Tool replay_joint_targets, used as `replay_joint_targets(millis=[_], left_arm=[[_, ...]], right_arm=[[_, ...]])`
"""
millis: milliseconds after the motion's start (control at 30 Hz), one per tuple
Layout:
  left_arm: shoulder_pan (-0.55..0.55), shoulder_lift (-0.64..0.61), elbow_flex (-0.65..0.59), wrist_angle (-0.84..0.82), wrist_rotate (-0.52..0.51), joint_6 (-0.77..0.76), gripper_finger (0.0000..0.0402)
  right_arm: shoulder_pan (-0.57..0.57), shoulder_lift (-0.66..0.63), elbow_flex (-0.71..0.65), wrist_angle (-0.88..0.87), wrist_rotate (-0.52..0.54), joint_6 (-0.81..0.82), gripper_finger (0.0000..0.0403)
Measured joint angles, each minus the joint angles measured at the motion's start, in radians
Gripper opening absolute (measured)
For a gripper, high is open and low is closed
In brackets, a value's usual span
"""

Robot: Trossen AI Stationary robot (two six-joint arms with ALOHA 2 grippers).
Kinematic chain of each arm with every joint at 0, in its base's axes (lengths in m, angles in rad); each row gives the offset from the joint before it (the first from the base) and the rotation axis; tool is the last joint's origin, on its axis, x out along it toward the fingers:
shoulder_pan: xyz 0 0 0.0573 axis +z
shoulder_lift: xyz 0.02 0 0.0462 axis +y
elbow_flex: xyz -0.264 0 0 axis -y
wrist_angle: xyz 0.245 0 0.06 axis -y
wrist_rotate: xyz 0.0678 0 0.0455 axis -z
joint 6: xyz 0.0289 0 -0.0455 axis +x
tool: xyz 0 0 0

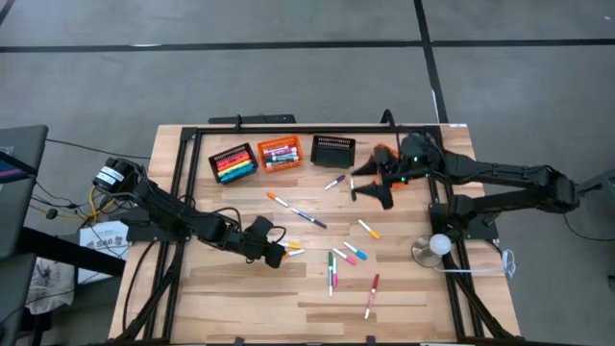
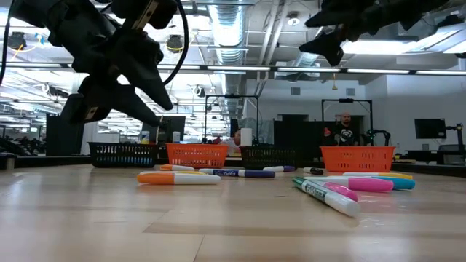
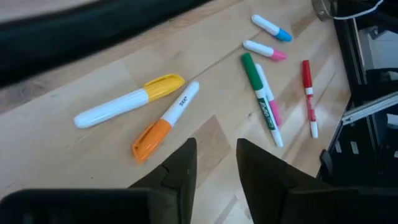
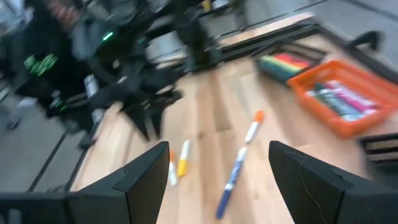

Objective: Pick & Place Markers
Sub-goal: Put the small red marker pen into the right black bin

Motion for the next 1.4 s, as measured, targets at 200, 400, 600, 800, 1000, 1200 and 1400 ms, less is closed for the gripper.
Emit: replay_joint_targets(millis=[200, 400, 600, 800, 1000, 1200, 1400], left_arm=[[0.000, 0.000, 0.000, 0.006, 0.000, 0.004, 0.0124], [0.000, 0.000, 0.000, 0.006, 0.000, 0.004, 0.0122], [0.000, 0.000, 0.000, 0.006, -0.003, 0.004, 0.0122], [0.000, 0.000, 0.000, 0.006, -0.029, 0.004, 0.0122], [0.000, 0.000, 0.000, 0.006, -0.049, 0.004, 0.0121], [-0.001, 0.000, 0.000, 0.007, -0.049, 0.001, 0.0121], [-0.001, 0.000, 0.000, 0.007, -0.049, 0.001, 0.0121]], right_arm=[[0.148, 0.006, 0.000, -0.039, 0.009, -0.002, 0.0265], [0.289, 0.044, 0.000, -0.125, 0.058, 0.058, 0.0265], [0.416, 0.104, 0.000, -0.240, 0.121, 0.083, 0.0265], [0.516, 0.190, 0.000, -0.218, 0.155, 0.041, 0.0265], [0.575, 0.302, 0.000, -0.178, 0.171, 0.014, 0.0265], [0.651, 0.390, 0.000, -0.218, 0.168, -0.048, 0.0265], [0.752, 0.397, 0.000, -0.338, 0.165, -0.056, 0.0265]])
